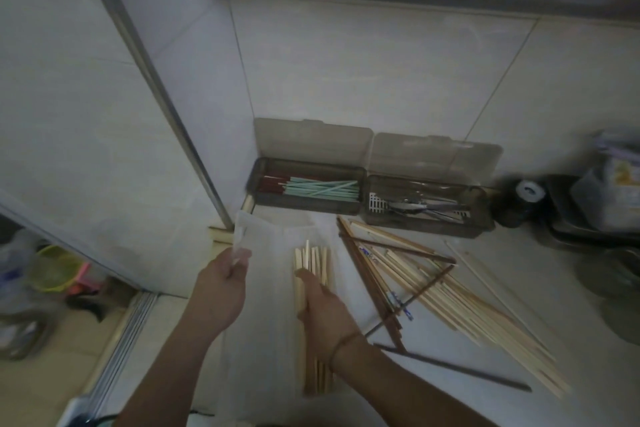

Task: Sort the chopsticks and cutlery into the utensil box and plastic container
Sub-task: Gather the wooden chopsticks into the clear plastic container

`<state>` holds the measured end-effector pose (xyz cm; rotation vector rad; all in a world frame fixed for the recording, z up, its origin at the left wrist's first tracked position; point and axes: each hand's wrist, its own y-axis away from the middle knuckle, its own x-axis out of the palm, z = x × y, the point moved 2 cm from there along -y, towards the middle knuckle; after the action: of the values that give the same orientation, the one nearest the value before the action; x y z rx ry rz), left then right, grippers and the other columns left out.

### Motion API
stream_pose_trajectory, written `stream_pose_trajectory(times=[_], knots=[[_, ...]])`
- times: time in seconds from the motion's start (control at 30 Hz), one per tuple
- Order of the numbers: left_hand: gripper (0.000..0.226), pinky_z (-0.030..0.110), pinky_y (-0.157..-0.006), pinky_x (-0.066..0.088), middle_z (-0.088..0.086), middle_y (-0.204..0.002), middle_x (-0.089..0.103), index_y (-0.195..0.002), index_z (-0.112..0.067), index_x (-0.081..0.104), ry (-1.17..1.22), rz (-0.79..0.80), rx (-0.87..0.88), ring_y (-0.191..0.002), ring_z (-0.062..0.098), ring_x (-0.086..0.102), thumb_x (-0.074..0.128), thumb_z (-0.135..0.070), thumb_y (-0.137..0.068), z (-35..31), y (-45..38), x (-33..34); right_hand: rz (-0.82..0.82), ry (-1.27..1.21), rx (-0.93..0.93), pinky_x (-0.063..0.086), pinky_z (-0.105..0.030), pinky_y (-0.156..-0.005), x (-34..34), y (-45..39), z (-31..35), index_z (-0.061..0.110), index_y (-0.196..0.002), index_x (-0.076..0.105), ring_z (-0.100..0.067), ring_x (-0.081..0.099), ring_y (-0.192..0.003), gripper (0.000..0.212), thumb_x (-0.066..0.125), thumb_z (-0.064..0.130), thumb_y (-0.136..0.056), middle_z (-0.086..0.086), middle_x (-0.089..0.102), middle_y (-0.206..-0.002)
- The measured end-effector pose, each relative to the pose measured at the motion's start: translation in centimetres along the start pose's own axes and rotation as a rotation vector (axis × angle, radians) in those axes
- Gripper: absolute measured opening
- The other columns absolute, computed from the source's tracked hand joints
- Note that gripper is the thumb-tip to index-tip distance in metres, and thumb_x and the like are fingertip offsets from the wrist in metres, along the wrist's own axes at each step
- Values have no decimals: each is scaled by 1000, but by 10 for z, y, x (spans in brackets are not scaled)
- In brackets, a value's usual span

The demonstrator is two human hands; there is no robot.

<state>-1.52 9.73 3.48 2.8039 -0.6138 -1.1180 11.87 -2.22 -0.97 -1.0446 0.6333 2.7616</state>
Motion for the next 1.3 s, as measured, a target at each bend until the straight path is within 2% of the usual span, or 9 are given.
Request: stream_pose_trajectory(times=[0.1,0.27,0.33,0.43,0.53,0.63,0.77,1.03,1.3], knots=[[24,42,-85,49,21,-106,66,-114,-18,63,-6,10,-4,-98,37,62,43,-21,-101,0,0,0,143,211,22,43,-34,-98,20,-4,-10,18,-148,20,-27,52,-115,65,48,5,-91,-16,43,-137],[24,42,-85,49,23,-104,66,-113,-19,63,-14,25,12,-97,38,62,42,-19,-101,0,2,2,229,266,-34,37,-30,-105,19,0,-17,9,-145,34,-28,47,-124,55,50,7,-92,-15,46,-138],[24,44,-86,49,23,-105,66,-113,-18,62,-14,30,12,-97,39,62,41,-20,-101,0,1,2,64,146,-118,41,-25,-99,-6,10,-20,14,-135,49,-20,54,-114,42,46,10,-93,-8,56,-127],[26,47,-90,48,23,-108,66,-117,-17,63,-15,30,15,-100,40,62,41,-20,-102,0,0,3,-463,3,-145,47,-12,-79,-62,30,-50,19,-104,69,-7,61,-82,21,56,12,-89,5,67,-97],[26,50,-91,48,22,-109,66,-118,-18,63,-2,20,8,-101,41,61,42,-21,-102,3,0,5,-785,48,148,45,-13,-71,-112,46,-126,17,-92,73,-19,64,-74,16,65,5,-84,0,69,-90],[25,52,-90,49,23,-108,66,-116,-19,63,11,15,1,-100,43,62,42,-20,-102,3,0,6,-732,168,581,49,-34,-81,-145,69,-202,17,-102,71,-32,62,-93,19,62,15,-86,-11,66,-107],[23,56,-88,49,26,-105,66,-112,-22,64,12,19,0,-99,46,61,44,-19,-101,6,-2,6,-564,331,875,38,-32,-76,-148,91,-249,27,-108,65,-26,55,-89,23,49,29,-91,-5,62,-105],[21,54,-88,49,26,-105,65,-107,-27,62,10,26,-5,-99,46,61,44,-20,-101,7,-3,7,-492,372,886,51,-35,-84,-152,84,-250,22,-100,70,-29,61,-97,24,49,20,-89,-8,66,-105],[21,52,-87,51,26,-106,65,-110,-27,61,24,29,-23,-98,46,61,43,-22,-101,7,-2,6,-398,619,904,47,-32,-79,-157,90,-244,15,-115,52,-20,52,-103,26,53,21,-89,-4,58,-111]])
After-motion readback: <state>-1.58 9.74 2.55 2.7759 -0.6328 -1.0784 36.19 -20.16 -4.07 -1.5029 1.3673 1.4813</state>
